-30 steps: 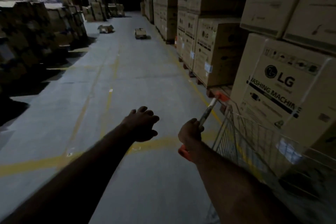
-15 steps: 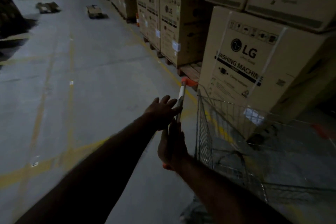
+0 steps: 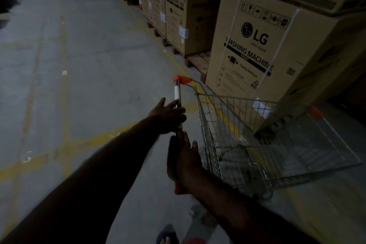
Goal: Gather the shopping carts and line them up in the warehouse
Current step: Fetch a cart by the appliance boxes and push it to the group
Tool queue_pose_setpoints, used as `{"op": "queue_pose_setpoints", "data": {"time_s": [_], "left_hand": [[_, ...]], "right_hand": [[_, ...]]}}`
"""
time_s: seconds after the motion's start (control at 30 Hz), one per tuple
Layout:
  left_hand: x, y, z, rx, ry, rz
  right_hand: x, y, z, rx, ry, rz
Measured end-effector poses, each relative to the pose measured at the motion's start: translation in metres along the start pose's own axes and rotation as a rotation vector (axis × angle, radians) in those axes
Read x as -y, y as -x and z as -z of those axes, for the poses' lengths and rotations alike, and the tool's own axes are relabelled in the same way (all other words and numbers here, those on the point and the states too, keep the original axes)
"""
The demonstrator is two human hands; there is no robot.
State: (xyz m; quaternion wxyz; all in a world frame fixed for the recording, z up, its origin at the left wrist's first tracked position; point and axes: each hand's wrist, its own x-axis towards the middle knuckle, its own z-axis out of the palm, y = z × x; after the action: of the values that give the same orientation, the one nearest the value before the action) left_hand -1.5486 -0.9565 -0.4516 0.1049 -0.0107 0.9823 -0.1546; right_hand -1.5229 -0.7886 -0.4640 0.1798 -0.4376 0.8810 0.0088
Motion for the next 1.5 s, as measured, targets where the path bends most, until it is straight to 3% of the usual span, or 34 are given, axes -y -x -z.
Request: {"op": "queue_pose_setpoints", "data": {"time_s": [0.23,0.47,0.63,0.7,0.83,0.93,1.03,1.17,1.5], "left_hand": [[-0.029,0.026,-0.002,0.049,0.018,0.141],[-0.096,0.063,-0.006,0.028,0.178,0.327],[-0.152,0.085,0.005,-0.057,0.133,0.338],[-0.173,0.089,0.021,-0.057,0.037,0.348],[-0.234,0.096,0.047,0.12,-0.053,0.37],[-0.267,0.11,0.049,0.168,0.063,0.539],[-0.276,0.125,0.044,0.209,0.145,0.605],[-0.254,0.186,0.018,0.116,0.358,0.623],[-0.263,0.307,-0.018,-0.051,0.367,0.878]], "right_hand": [[-0.017,0.019,-0.009,0.049,-0.028,0.136],[-0.072,0.072,-0.031,-0.045,-0.013,0.399],[-0.127,0.114,-0.03,-0.067,0.225,0.542],[-0.137,0.133,-0.033,-0.172,0.298,0.554],[-0.137,0.158,-0.048,-0.343,0.206,0.495],[-0.137,0.163,-0.057,-0.283,0.087,0.457],[-0.14,0.168,-0.07,-0.33,0.112,0.554],[-0.131,0.163,-0.074,-0.363,0.174,0.771],[-0.053,0.155,-0.078,-0.375,0.206,1.082]]}}
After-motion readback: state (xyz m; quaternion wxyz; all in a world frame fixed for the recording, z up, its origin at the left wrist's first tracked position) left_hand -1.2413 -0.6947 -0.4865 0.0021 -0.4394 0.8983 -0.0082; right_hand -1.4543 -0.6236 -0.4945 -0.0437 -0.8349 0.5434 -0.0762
